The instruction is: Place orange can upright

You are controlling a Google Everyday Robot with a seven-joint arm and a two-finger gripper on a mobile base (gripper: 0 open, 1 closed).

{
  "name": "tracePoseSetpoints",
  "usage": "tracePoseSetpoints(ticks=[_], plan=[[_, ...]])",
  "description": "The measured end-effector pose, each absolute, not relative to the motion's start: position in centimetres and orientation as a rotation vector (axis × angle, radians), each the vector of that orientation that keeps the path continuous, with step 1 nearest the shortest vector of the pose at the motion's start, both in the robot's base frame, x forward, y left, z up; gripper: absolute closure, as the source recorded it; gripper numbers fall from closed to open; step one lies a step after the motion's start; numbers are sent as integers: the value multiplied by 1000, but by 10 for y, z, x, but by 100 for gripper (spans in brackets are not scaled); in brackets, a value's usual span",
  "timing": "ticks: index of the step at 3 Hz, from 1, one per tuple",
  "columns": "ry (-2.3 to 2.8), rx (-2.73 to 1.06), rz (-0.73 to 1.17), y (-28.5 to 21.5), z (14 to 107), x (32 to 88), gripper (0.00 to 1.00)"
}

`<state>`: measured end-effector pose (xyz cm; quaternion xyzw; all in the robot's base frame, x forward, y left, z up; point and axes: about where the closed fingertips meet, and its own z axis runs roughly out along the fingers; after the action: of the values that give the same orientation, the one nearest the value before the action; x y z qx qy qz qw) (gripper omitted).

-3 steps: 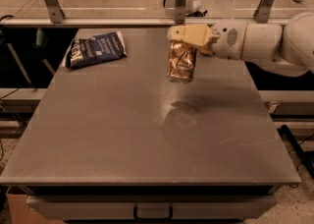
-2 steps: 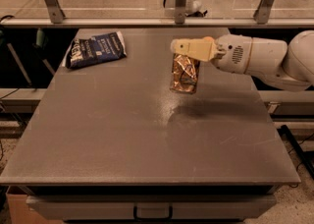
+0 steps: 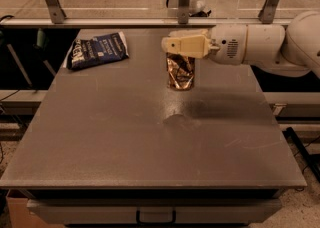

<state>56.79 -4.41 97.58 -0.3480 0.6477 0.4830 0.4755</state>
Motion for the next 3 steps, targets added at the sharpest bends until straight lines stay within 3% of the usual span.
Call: tracePoseSetpoints(ticks=[2,3], plan=[[1338,-1279,816,-26,961,577,100],[1243,-1340,783,-30,952,582,100]])
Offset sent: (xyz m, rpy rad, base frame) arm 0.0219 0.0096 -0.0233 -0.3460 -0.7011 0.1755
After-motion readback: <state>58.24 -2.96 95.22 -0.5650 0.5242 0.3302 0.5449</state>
